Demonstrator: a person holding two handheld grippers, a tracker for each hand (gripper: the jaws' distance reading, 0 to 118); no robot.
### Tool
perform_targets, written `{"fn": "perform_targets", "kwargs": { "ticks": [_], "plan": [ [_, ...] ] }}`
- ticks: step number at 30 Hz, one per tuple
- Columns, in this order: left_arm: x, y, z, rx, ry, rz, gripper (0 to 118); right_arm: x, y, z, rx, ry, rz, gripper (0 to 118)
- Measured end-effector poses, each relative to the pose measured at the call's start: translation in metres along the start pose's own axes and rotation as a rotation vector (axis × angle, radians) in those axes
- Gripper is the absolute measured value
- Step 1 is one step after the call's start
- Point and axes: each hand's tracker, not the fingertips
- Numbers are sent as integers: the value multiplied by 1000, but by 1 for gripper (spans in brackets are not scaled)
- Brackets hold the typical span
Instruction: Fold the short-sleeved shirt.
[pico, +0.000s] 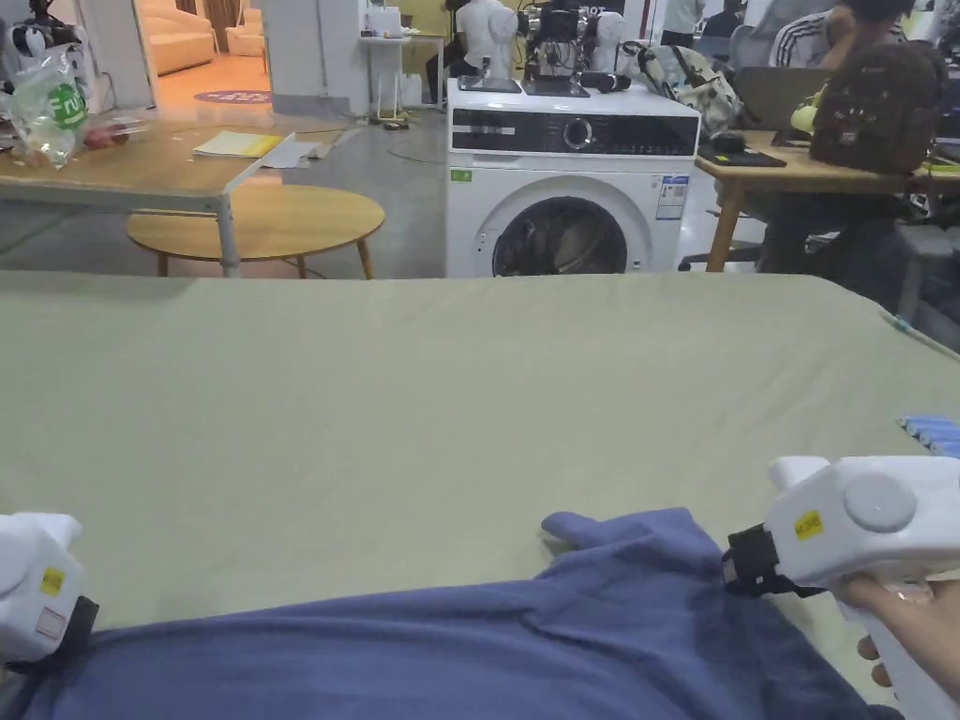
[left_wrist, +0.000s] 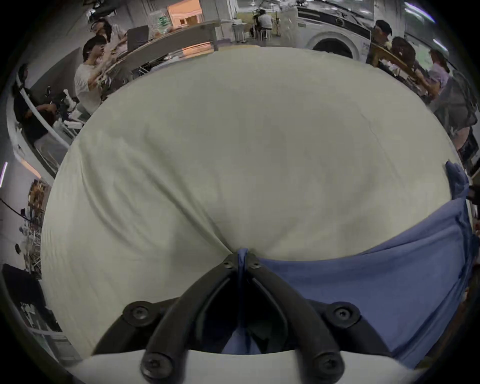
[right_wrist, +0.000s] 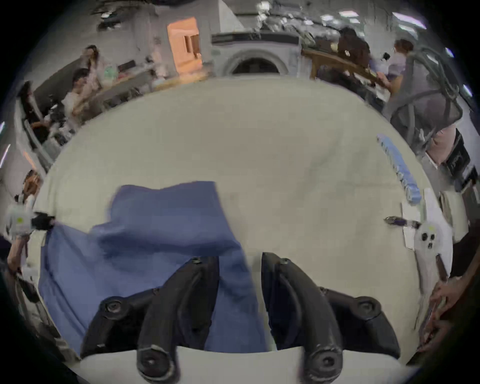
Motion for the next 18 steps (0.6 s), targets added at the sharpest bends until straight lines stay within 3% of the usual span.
{"fn": "perform_targets", "kwargs": {
  "ticks": [4, 6, 9, 12, 14, 18],
  "plan": [
    [3, -1, -1, 7, 20, -41, 0, -3, -4, -4, -8, 6, 32, 31],
    [5, -3, 0, 11, 27, -50, 0, -11, -9, -3, 3, -14, 86, 0],
    [4, -10, 8, 57, 32, -17, 0, -15, -13, 0, 4, -29, 85, 0],
    [-6, -31, 47, 221, -43, 9, 0, -8, -23, 33, 102, 66, -19, 0],
    [-17, -49, 84, 304, -159, 25, 0, -4, -34, 63, 159, 93, 0, 0],
    [-40, -105, 164, 425, -239, 3, 0, 2, -83, 141, 276, 131, 55, 0]
  ]
}}
